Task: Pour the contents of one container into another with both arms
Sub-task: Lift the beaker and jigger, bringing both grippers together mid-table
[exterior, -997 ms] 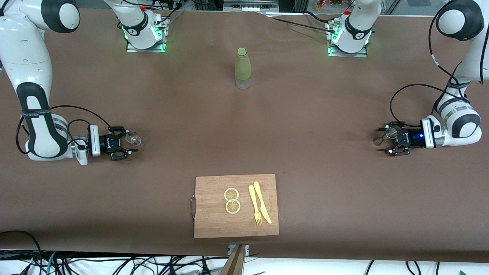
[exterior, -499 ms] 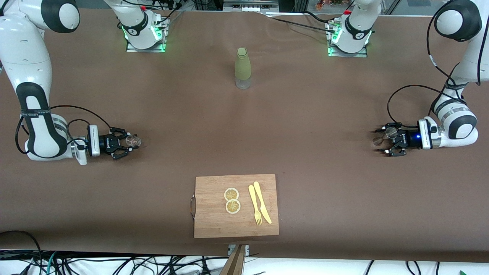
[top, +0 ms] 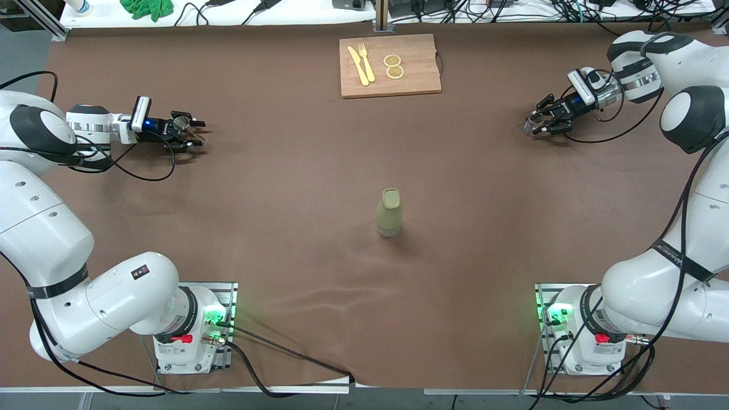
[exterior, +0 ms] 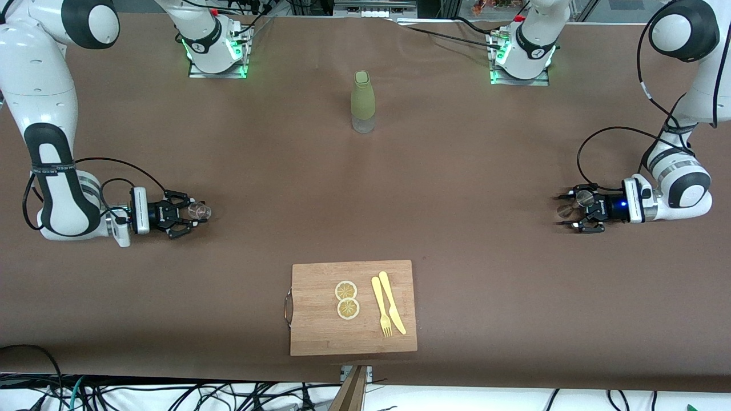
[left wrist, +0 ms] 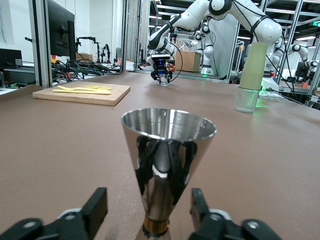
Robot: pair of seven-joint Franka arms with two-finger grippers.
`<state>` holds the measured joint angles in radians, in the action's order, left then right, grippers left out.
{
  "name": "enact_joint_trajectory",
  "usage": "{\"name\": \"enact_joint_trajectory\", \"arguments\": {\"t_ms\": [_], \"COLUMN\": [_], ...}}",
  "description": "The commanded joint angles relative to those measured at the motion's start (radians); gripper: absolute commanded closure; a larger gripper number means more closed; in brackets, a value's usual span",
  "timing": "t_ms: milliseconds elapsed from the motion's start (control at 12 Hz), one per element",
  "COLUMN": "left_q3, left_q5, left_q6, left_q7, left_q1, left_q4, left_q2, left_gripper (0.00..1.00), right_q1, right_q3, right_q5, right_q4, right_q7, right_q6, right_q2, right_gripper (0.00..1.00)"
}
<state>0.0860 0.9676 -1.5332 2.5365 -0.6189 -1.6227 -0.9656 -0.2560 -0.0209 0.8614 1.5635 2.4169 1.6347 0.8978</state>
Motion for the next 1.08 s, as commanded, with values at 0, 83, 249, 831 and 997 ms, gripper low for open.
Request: {"name": "enact_joint_trajectory", "arguments": {"t_ms": [0, 83, 249, 831, 997], "left_q3": [-0.006, -0.006, -0.006, -0.006, -0.005], "left_q5": [0.043, 0.046, 0.054, 0.078, 0.100], "left_q6": [0.001, 0.010, 0.025, 0.053, 0.064], "left_q7": [0.051, 0.051, 0.051, 0.045, 0.033], "left_q1": [0.008, 0.008, 0.008, 0.008, 0.025], "left_q4": [-0.048, -0.049, -0.049, -0.063, -0.065], "left_q2": [0.034, 0.034, 0.034, 0.033, 0.037], "left_gripper": [0.37, 0.41, 0.52, 1.00, 1.00], "right_q1": [0.040, 0.052, 0.078, 0.202, 0.230], "right_q3": [-0.001, -0.001, -0.001, 0.001, 0.001], "right_q5": [-0.001, -0.001, -0.002, -0.099, -0.099], "right_q4": [-0.005, -0.006, -0.006, -0.005, -0.006], "right_q7": [-0.047, -0.079, -0.108, -0.312, -0.361], "right_q6": [0.002, 0.005, 0.029, 0.112, 0.119], "right_q2": [-0.052, -0.063, -0.080, -0.177, -0.186], "right_gripper": [0.61, 0.61, 0.61, 0.62, 0.61]}}
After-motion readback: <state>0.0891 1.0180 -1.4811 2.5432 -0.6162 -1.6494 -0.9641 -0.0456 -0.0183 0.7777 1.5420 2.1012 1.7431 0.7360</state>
